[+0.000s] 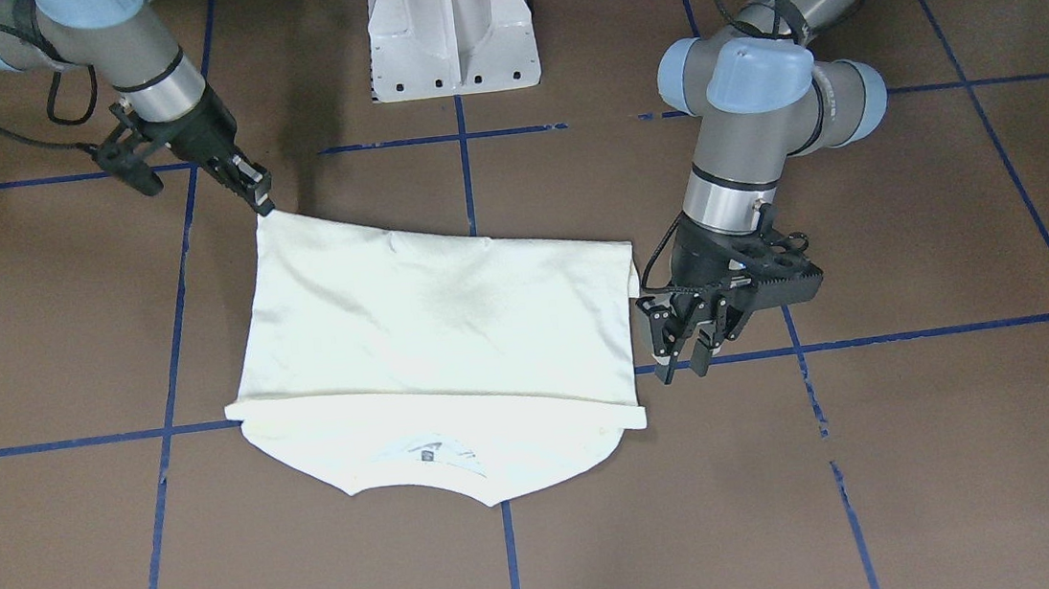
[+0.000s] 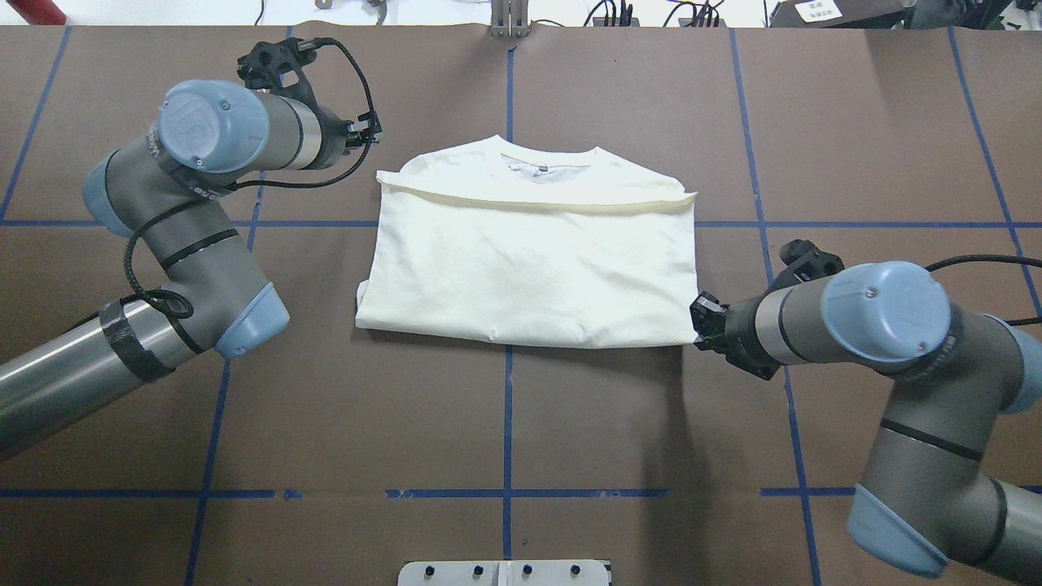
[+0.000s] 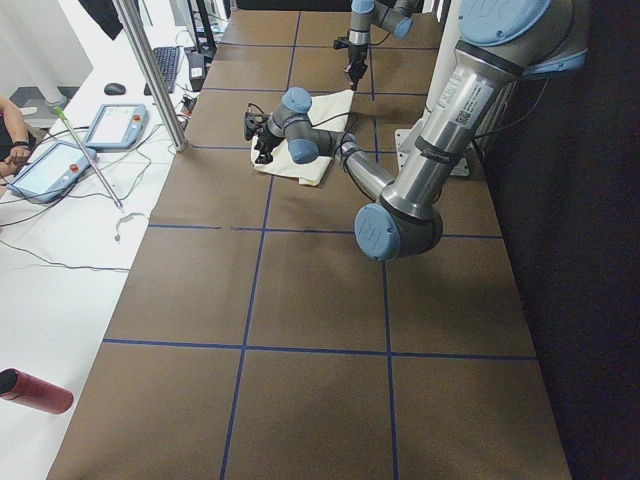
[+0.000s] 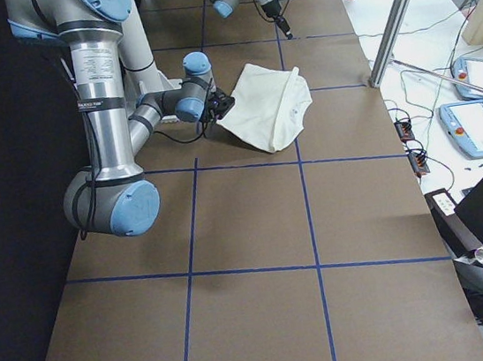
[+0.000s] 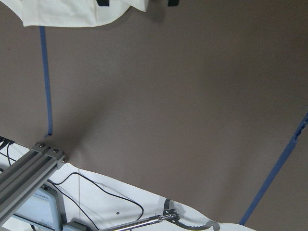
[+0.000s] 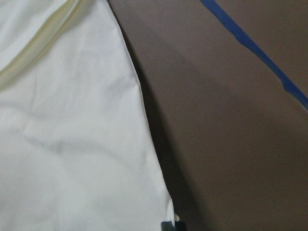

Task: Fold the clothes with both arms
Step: 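Grasp the shirt's side with the right gripper and drag it nearer, rotating it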

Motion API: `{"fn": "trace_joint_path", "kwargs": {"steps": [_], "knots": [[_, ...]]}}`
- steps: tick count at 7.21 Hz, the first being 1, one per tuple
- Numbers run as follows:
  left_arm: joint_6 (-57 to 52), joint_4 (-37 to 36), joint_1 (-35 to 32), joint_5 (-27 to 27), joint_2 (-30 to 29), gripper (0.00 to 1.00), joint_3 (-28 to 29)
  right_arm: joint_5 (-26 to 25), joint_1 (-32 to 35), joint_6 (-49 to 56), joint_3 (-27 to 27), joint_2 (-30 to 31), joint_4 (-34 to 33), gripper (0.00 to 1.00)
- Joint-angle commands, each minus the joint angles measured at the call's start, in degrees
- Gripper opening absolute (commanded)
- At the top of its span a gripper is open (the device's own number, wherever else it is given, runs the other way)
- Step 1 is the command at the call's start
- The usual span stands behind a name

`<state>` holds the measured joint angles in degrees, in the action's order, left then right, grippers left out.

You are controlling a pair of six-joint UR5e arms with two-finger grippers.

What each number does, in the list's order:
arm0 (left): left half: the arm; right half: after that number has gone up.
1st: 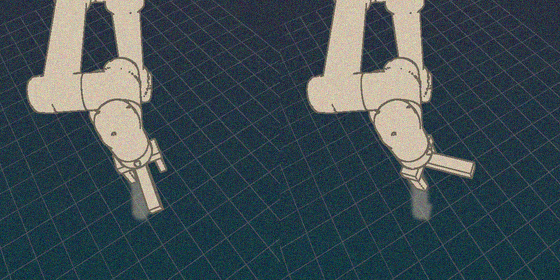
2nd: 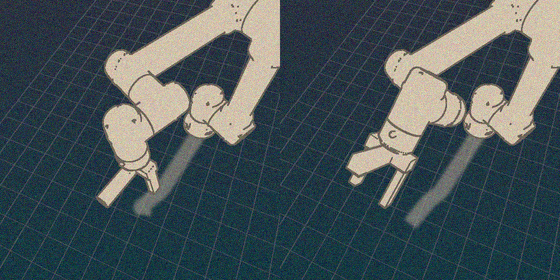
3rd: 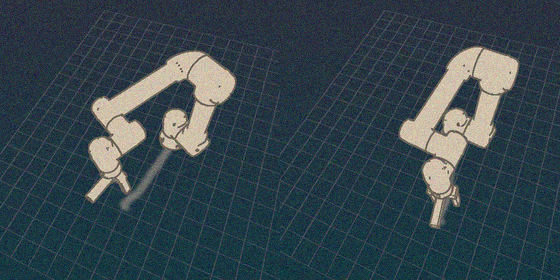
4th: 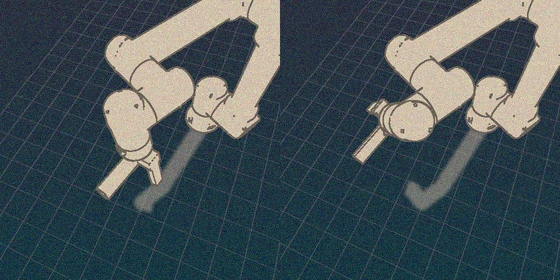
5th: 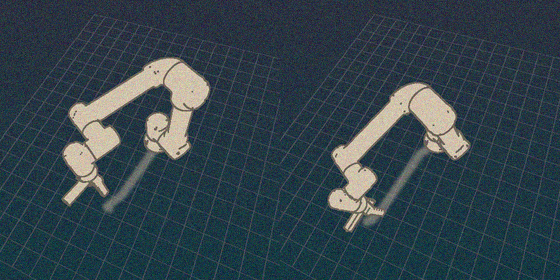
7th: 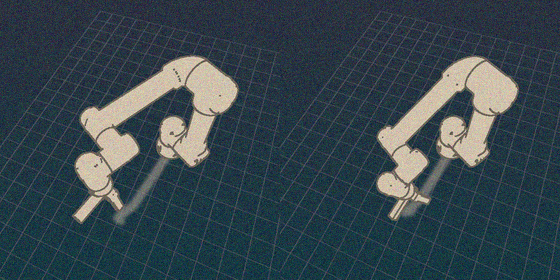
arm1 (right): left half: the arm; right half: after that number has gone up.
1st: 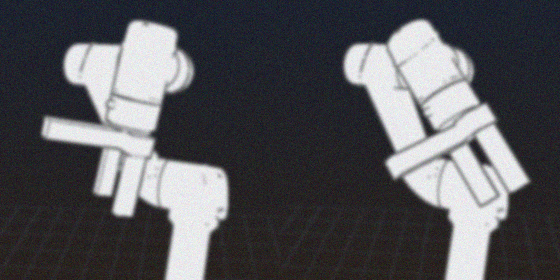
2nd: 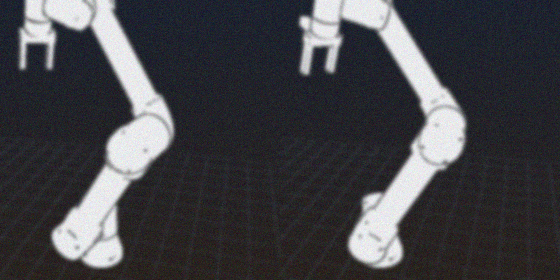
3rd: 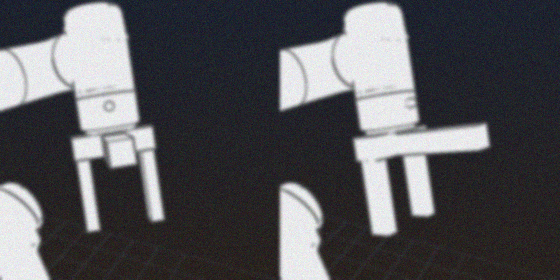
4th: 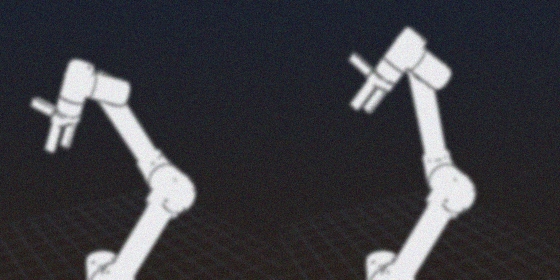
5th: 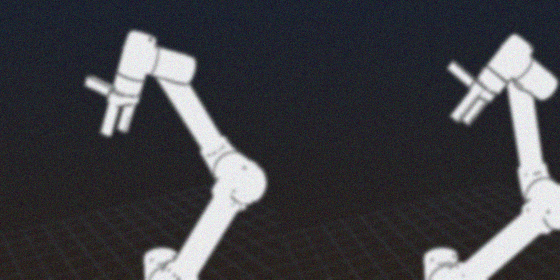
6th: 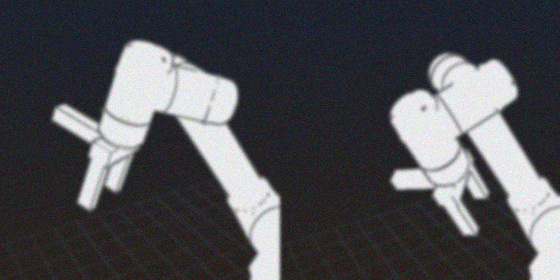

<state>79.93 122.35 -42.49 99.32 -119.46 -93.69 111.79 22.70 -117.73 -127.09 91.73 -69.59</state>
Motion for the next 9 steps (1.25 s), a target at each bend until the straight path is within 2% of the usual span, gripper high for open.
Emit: {"fn": "trace_joint_path", "kwargs": {"steps": [1,2,3,5,6,9], "knots": [[4.2,0.1,1.2,6.1,1.6,0.58,-4.0,7.1,-10.3,-2.1,-4.8,3.5,0.0,0.0],[6.6,0.1,3.4,6.2,1.6,0.58,-4.8,7.0,-12.8,-2.1,-4.3,3.9,0.0,0.29],[10.3,0.1,5.4,6.2,1.6,0.58,-5.6,6.7,-12.4,-2.1,-4.1,3.7,0.0,0.99],[18.0,0.1,11.6,5.8,3.6,0.58,-7.9,6.7,-3.4,-1.8,-3.3,3.5,0.0,1.0],[18.7,0.0,11.9,6.0,3.8,0.58,-8.2,6.7,2.0,-1.5,-2.5,3.1,0.0,1.0],[25.9,-0.8,17.1,5.5,5.9,0.58,-8.0,6.5,10.7,-0.9,1.4,-0.6,0.0,1.0]]}}
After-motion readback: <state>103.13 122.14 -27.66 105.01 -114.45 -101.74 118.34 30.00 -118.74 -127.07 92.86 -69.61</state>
